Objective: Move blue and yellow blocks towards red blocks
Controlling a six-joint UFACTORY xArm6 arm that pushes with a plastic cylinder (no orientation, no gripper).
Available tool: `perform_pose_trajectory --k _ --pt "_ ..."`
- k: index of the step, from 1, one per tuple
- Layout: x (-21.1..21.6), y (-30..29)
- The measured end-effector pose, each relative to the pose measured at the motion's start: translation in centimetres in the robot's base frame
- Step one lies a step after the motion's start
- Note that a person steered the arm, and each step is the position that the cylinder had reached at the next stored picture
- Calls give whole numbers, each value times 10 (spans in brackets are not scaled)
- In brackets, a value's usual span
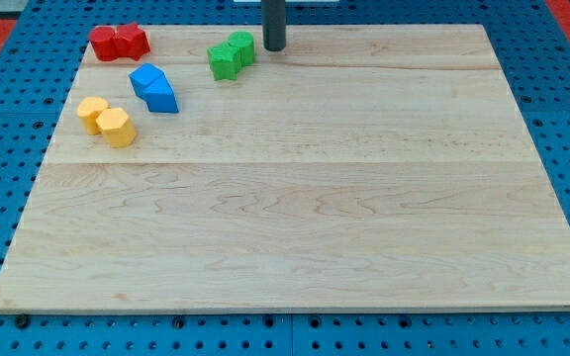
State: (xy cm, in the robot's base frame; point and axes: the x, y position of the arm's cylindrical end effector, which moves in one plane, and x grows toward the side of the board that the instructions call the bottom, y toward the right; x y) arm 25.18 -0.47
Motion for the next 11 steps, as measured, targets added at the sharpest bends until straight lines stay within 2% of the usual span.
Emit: perform_pose_trajectory --k 1,2,4,6,8,11 --pt "72 0" --pt "90 -52" --pt "97 -151" --pt "118 -153" --pt "133 -203" --pt "95 -199"
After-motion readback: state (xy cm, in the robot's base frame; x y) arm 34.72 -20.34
